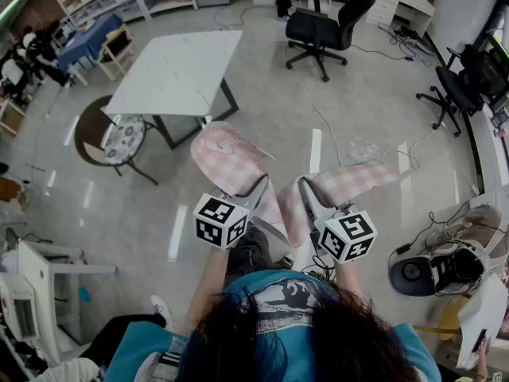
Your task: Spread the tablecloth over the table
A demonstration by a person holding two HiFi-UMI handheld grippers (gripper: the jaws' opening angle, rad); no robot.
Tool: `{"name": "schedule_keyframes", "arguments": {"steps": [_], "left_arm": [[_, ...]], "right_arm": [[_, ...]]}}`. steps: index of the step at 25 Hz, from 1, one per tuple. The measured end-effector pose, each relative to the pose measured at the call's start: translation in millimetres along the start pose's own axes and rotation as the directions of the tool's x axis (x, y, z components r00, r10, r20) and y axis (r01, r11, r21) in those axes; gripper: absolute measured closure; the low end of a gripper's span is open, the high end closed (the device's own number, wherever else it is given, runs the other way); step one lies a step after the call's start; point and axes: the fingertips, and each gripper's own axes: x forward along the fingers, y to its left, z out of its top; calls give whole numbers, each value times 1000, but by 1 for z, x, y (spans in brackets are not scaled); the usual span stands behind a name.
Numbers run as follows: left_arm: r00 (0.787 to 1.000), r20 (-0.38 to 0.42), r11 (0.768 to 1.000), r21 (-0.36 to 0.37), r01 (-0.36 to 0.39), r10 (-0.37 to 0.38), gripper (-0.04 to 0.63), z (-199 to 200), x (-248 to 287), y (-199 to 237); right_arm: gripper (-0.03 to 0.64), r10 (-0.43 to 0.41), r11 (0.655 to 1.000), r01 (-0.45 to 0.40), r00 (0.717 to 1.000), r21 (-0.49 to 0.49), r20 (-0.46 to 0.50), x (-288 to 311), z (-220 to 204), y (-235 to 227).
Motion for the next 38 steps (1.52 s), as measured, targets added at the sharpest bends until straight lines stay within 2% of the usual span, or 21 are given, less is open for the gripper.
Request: {"name": "schedule_keyframes", "arguments": {"steps": [7,17,26,38], "left_arm": [[1000,-24,1000,5,-3,3,499,-7,5,1],[1000,-17,999,-31,-6,6,499,-1,12,29],[1000,2,998,-60,16,-16,499,22,21,103],[996,85,999,-8,35,-34,500,70,5,196]], "right_arm": [[574,10,1000,-10,1000,-10,-19,6,-6,0],[574,29,998,-28,999,62,-20,36,2,-8],[575,16,998,-14,999,67,-31,109,24,-7],[575,-4,998,2,999,57,33,196,68,21]]}}
